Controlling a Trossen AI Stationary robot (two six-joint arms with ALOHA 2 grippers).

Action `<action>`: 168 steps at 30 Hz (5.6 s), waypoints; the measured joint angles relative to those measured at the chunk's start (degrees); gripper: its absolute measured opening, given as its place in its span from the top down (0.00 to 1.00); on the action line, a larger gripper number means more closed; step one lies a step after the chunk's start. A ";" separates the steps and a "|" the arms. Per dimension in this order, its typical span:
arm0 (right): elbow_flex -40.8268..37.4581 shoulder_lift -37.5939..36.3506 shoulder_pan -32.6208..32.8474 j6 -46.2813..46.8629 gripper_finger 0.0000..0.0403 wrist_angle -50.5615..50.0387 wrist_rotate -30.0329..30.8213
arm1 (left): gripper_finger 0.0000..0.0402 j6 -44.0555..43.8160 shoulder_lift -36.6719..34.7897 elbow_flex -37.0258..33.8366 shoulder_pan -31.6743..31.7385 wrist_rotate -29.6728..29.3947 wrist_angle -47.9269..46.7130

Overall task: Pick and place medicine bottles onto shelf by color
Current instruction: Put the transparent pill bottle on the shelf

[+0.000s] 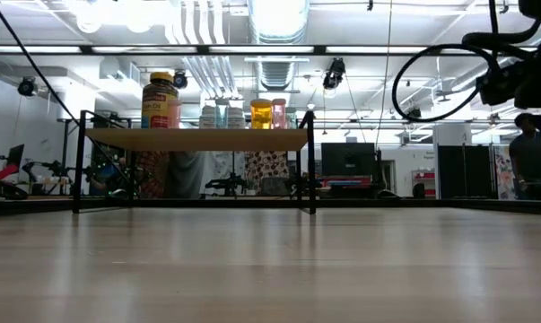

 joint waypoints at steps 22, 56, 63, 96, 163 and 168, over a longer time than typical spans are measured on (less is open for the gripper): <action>19.28 -1.39 -8.77 -23.01 0.66 -2.98 0.04 | 0.59 2.45 -0.14 0.00 -2.39 -0.04 0.19; 92.44 48.86 -63.97 -105.16 0.67 3.69 -20.88 | 0.59 3.01 -1.49 0.00 -2.39 -0.04 1.42; 92.54 52.26 -65.46 -109.18 0.67 1.53 -21.56 | 0.59 3.03 -1.51 0.00 -2.39 -0.07 1.42; 92.61 51.14 -64.26 -109.76 0.40 2.01 -21.50 | 0.59 5.48 -1.40 -0.02 -2.39 0.00 3.20; 88.10 51.52 -61.11 -110.41 0.46 -2.69 -18.18 | 0.59 7.49 -1.39 -0.64 -2.39 -0.04 2.91; 88.26 51.50 -61.00 -110.39 0.48 -3.27 -17.97 | 0.59 7.49 -1.38 -0.66 -2.39 -0.04 2.91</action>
